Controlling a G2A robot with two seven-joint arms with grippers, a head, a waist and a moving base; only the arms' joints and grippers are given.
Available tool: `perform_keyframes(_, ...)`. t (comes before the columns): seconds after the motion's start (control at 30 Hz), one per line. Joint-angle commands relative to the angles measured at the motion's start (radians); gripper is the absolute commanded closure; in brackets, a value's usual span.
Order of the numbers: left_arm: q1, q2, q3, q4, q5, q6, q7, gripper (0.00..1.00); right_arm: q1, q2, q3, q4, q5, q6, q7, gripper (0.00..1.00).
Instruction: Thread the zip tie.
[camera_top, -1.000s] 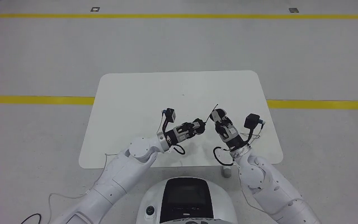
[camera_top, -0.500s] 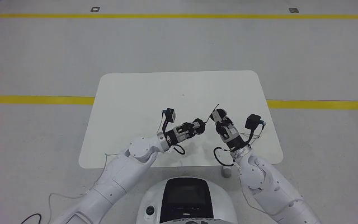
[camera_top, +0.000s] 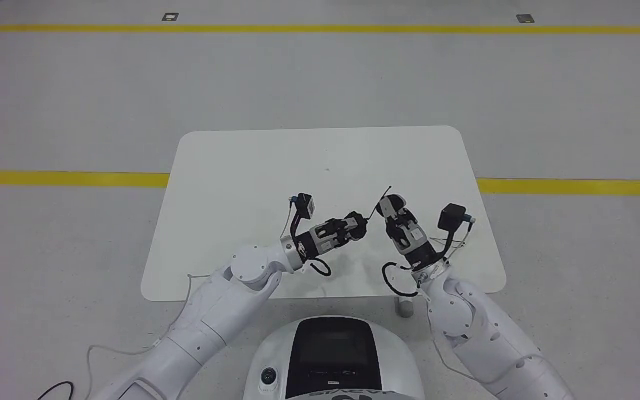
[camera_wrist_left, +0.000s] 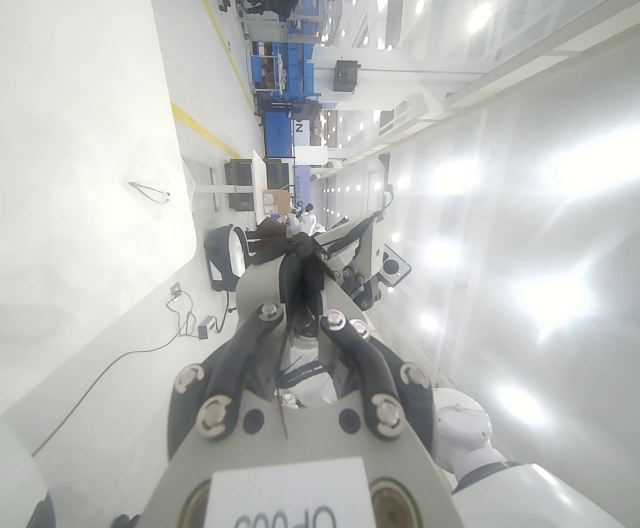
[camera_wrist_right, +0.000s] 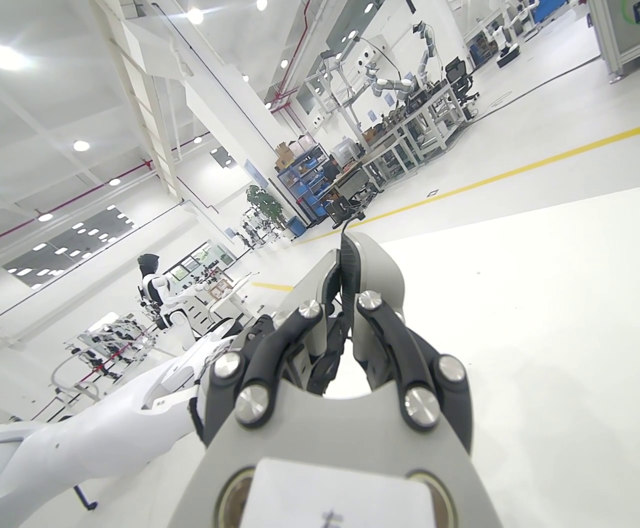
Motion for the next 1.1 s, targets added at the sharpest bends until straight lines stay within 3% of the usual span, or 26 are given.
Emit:
perform_keyframes(0.0,0.000,0.000,0.000,0.000,0.000,0.000,0.000,1.00,0.001,0.000,-0.001,0.001,0.001,0.000,0.001,1.00)
perform_keyframes(1.07,0.000,0.000,0.000,0.000,0.000,0.000,0.000,1.00,0.001,0.001,-0.002,-0.005,-0.011,0.000,-0.013,1.00)
